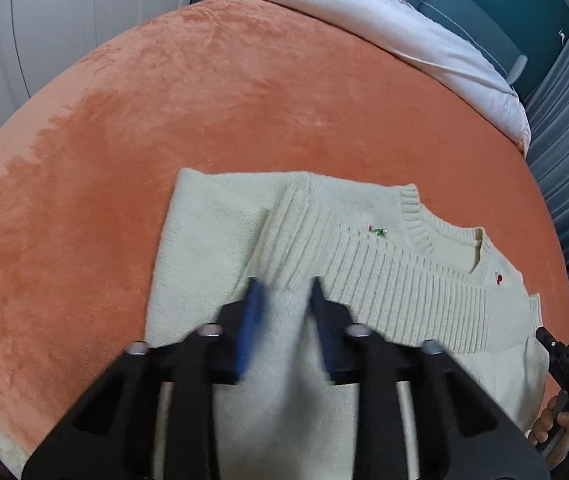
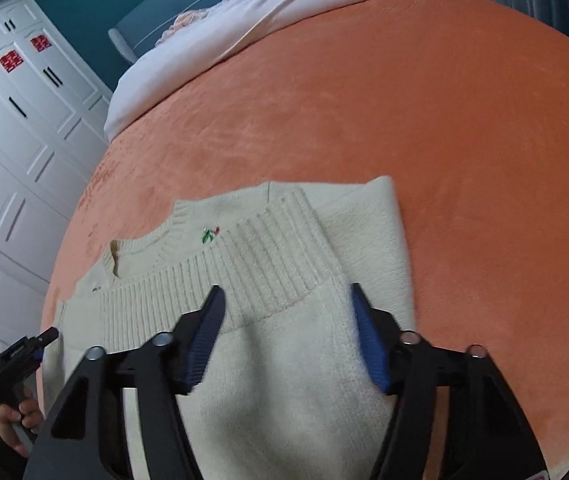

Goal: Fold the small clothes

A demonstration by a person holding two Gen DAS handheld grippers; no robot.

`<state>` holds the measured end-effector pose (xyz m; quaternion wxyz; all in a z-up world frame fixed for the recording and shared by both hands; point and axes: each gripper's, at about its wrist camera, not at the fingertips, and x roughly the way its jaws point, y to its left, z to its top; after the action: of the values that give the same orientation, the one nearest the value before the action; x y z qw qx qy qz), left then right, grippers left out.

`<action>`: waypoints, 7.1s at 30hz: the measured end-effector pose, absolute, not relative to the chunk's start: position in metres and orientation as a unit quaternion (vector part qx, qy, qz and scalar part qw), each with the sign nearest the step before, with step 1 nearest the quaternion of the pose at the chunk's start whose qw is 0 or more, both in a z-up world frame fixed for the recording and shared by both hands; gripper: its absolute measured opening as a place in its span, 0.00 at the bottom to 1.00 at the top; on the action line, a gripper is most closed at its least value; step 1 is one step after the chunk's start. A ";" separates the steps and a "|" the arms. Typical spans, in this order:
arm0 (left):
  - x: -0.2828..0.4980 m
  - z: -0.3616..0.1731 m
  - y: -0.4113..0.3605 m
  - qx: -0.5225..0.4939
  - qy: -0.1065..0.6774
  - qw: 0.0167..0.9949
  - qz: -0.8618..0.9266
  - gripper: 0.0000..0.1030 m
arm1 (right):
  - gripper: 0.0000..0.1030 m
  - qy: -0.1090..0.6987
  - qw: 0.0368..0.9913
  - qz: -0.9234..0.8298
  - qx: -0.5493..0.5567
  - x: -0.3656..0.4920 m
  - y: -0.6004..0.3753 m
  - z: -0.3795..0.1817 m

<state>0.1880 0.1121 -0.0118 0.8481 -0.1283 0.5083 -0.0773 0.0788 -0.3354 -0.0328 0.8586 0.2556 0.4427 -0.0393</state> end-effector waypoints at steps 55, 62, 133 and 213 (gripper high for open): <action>0.264 -0.018 0.101 -0.144 0.529 0.836 -0.024 0.12 | 0.18 0.473 0.851 -0.075 0.213 0.136 -0.347 -0.035; 0.263 -0.014 0.099 -0.118 0.513 0.850 -0.028 0.12 | 0.08 0.396 0.880 -0.075 0.252 0.117 -0.373 -0.011; 0.041 0.022 0.189 -0.322 0.536 0.781 0.005 0.10 | 0.14 0.411 0.833 -0.040 0.367 -0.082 -0.349 0.015; -0.029 -0.014 -0.071 0.059 0.585 0.774 -0.234 0.26 | 0.21 0.451 0.859 0.026 0.243 -0.049 -0.344 0.019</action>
<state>-0.0294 -0.0713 -0.0143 0.7741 0.0593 0.5853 -0.2339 -0.0485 -0.3435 0.0194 0.8586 0.2432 0.4505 0.0258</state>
